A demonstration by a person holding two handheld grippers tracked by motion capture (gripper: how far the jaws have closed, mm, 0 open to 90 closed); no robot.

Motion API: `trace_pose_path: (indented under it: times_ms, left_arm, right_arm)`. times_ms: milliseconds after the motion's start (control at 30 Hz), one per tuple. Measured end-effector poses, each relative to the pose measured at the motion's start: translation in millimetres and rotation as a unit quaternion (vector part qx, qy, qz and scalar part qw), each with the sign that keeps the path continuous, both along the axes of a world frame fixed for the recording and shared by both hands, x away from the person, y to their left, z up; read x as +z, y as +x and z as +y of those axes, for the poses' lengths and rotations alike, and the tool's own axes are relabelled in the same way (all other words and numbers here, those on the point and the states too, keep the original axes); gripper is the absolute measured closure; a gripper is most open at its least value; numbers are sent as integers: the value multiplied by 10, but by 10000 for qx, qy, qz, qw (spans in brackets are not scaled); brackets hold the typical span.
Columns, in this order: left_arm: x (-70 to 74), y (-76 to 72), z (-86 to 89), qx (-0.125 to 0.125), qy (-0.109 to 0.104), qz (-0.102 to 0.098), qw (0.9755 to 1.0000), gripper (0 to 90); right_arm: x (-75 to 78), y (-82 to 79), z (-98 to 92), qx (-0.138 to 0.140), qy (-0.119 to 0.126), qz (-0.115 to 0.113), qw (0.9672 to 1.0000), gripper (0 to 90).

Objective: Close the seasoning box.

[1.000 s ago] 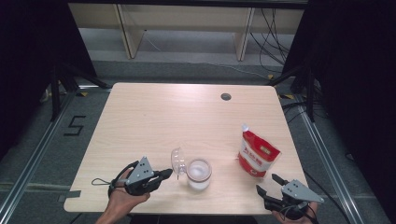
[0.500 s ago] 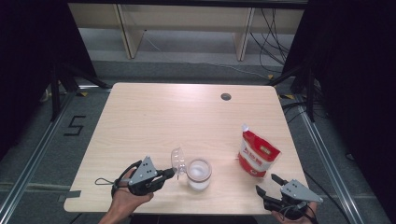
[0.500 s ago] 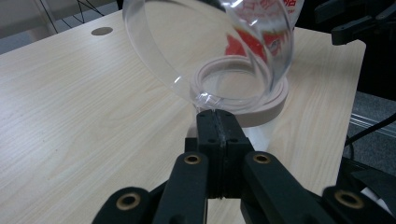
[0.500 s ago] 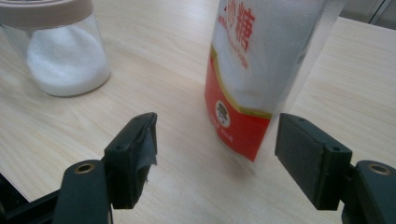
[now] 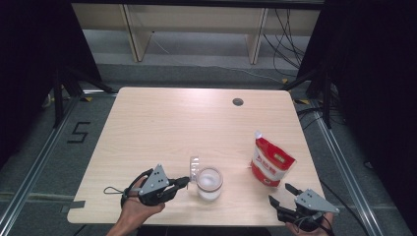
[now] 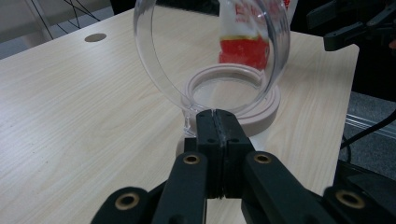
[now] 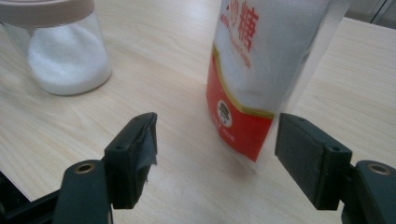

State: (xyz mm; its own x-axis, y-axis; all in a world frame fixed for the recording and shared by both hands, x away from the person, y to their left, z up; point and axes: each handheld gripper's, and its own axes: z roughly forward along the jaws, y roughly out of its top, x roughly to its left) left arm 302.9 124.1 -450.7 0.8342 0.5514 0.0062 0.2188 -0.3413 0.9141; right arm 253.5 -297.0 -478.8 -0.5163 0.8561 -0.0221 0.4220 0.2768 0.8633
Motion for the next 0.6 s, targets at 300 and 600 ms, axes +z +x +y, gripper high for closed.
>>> trace_pose_path:
  times_ms: [300,600]
  left_arm:
    - [4,-9,-32,-11,-63,71,10000,871]
    - [-13,-5,5,75,-143,204,9997,673]
  right_arm:
    - [-4,24,-18,88,-61,-113,9999,305]
    - [-1,21,-20,99,-67,-89,9999,304]
